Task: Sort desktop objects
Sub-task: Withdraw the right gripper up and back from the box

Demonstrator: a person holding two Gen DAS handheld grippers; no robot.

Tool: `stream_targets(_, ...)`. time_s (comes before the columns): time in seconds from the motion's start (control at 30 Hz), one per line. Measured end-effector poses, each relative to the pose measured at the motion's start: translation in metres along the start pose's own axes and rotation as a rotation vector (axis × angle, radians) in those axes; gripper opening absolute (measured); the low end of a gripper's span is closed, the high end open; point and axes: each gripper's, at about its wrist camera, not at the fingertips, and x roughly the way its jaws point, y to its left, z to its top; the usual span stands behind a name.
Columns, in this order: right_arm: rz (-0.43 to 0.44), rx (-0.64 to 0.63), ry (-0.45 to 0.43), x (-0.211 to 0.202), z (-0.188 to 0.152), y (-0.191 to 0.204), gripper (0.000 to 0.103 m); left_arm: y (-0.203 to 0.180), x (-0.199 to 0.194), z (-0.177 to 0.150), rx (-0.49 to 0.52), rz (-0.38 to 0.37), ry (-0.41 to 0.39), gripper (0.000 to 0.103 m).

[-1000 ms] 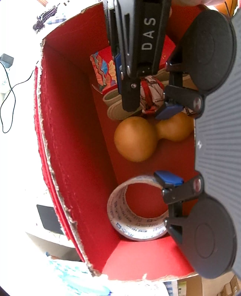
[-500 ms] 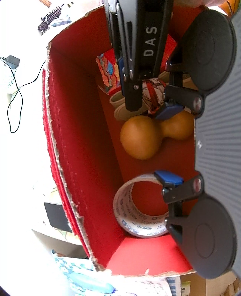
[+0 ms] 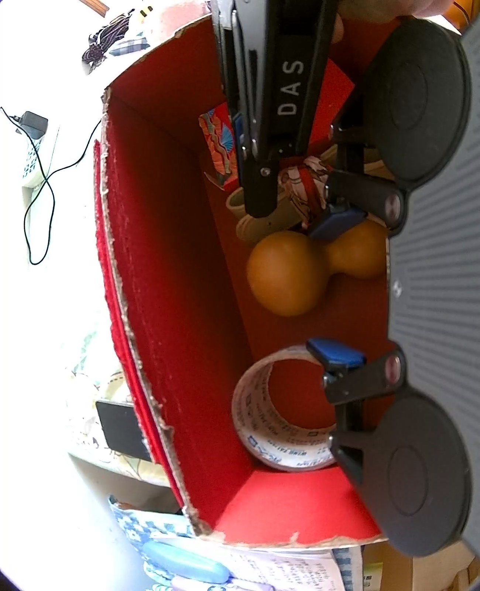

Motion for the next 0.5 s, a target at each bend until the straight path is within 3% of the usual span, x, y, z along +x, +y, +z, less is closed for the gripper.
stream_targets(0.3,-0.09,-0.046,-0.076,-0.016,-0.005,0.008,0.023,0.0,-0.003,0.002,-0.013,0.012,-0.025,0.063)
stream_targets(0.5,-0.127,-0.058,-0.106,-0.03,-0.013,0.011,0.03,-0.004,-0.009,-0.001,-0.044,0.054,-0.03,0.063)
